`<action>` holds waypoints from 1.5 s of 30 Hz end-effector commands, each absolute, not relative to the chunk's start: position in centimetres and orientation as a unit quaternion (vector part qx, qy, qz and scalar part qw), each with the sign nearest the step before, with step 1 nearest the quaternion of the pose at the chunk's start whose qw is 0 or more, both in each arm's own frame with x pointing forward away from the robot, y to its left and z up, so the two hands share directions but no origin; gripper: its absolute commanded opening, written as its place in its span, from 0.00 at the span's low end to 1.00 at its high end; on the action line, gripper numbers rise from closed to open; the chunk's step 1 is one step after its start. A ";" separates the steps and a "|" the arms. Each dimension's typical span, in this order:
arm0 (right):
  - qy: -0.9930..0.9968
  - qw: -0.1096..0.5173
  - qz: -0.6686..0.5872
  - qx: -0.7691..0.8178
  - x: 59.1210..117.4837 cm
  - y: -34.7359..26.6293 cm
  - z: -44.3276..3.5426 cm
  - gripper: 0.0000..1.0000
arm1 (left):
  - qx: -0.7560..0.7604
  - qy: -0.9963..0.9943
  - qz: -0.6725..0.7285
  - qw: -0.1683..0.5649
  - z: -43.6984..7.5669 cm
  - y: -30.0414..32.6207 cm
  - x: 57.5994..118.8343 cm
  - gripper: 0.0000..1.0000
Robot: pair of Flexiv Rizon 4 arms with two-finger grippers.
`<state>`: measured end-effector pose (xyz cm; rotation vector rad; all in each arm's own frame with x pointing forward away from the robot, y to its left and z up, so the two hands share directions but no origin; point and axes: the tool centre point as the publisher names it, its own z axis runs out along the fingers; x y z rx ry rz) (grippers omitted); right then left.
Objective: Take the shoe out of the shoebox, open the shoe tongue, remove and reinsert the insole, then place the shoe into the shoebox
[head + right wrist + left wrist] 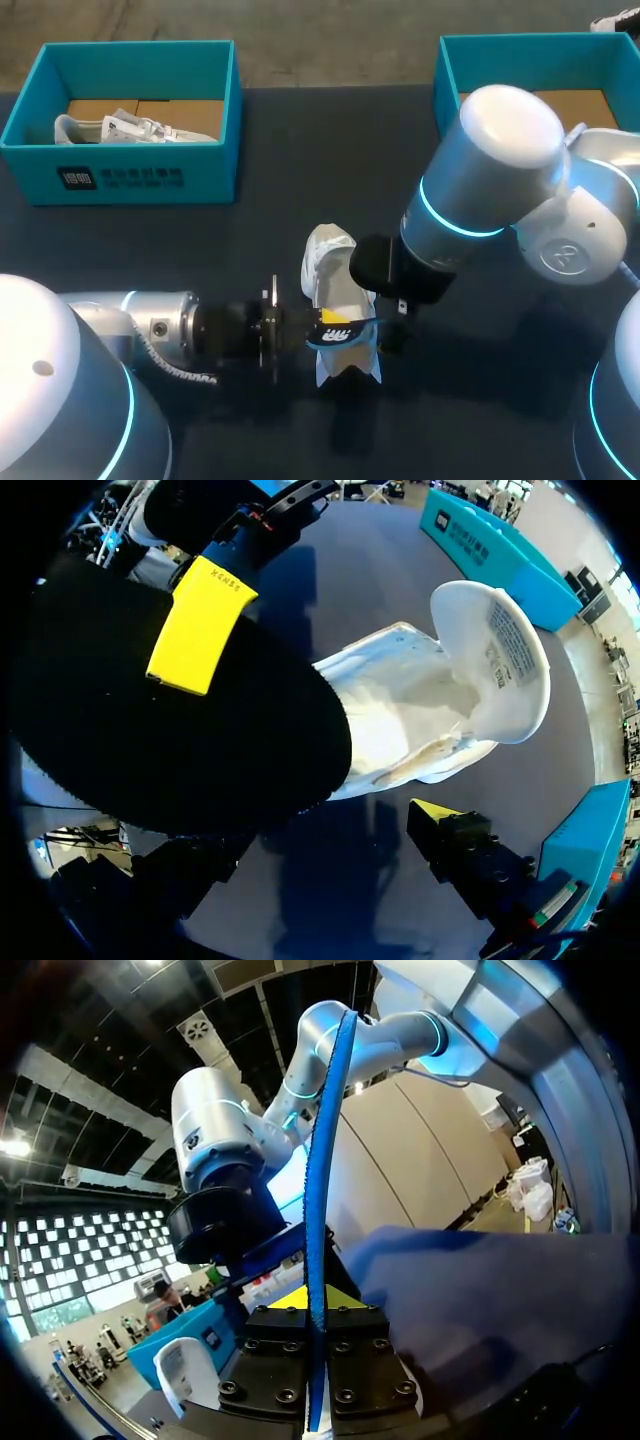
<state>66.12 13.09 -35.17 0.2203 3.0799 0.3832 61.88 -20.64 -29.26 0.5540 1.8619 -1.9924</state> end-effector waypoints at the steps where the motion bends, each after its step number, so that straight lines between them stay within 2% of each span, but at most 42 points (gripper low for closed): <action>1: 0.990 0.016 0.123 0.072 66.0 13.2 -35.3 1.00 | 0.195 0.659 -0.703 0.181 -29.6 -20.5 61.9 0.00; 45: 0.990 0.016 0.123 0.072 66.0 13.2 -35.3 1.00 | 0.208 0.701 -0.652 0.201 -33.0 -20.0 64.5 0.00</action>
